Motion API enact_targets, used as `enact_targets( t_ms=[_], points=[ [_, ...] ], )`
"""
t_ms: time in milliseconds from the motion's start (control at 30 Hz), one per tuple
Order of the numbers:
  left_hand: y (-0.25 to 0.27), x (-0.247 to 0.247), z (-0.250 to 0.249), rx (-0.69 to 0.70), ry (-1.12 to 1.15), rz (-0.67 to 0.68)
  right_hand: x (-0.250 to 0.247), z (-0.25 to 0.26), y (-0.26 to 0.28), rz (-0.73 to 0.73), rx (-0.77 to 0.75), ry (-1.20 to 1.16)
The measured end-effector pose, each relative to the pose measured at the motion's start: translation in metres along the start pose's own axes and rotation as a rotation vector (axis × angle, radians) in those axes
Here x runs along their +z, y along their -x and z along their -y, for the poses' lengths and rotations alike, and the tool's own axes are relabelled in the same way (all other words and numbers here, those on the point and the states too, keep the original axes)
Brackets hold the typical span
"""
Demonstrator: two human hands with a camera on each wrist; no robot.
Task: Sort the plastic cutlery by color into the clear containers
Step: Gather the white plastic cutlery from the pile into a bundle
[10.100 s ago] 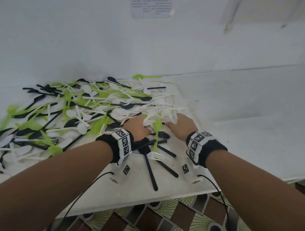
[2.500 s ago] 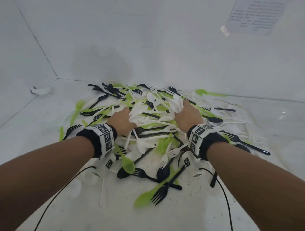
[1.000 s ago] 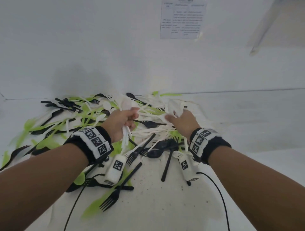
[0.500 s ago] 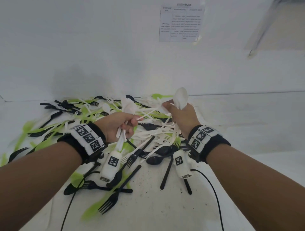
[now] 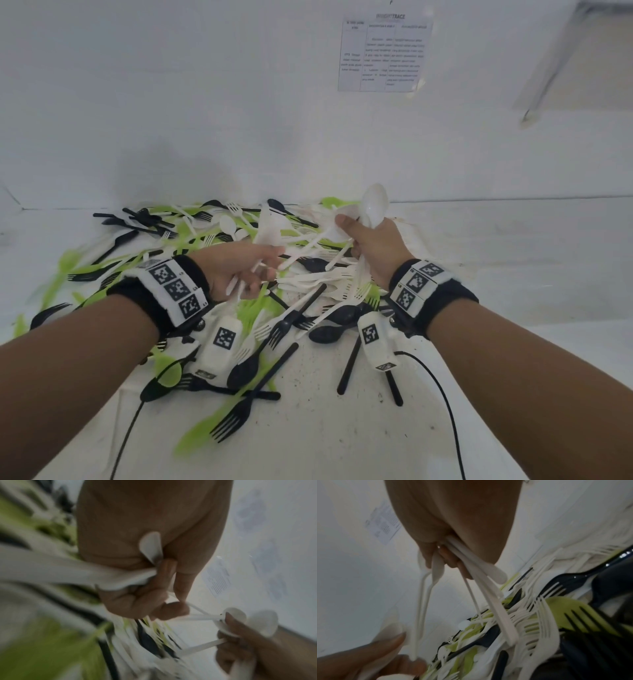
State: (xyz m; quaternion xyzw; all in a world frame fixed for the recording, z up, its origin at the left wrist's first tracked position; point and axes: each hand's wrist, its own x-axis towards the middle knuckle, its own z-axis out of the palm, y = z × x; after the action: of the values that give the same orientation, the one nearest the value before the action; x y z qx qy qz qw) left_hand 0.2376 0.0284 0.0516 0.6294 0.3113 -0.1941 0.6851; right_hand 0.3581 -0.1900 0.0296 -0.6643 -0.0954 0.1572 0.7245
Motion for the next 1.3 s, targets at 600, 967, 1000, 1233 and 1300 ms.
enact_targets(
  t_ms=[600, 967, 1000, 1233, 1300],
  points=[
    [-0.001, 0.05, -0.022, 0.718, -0.733, -0.197, -0.005, 0.009, 0.022, 0.175, -0.167, 0.356],
    [-0.007, 0.052, -0.018, 0.576, -0.109, -0.339, -0.01, 0.016, 0.024, -0.029, -0.018, 0.142],
    [-0.007, 0.056, -0.018, 0.573, -0.052, -0.336, -0.007, 0.017, 0.026, -0.016, -0.028, 0.148],
    [0.0, 0.073, -0.015, 0.526, 0.1, -0.2, 0.016, 0.013, 0.038, 0.037, -0.079, 0.19],
    [0.006, 0.071, -0.014, 0.543, 0.068, -0.19, 0.011, 0.014, 0.034, -0.066, -0.028, 0.13]
  ],
)
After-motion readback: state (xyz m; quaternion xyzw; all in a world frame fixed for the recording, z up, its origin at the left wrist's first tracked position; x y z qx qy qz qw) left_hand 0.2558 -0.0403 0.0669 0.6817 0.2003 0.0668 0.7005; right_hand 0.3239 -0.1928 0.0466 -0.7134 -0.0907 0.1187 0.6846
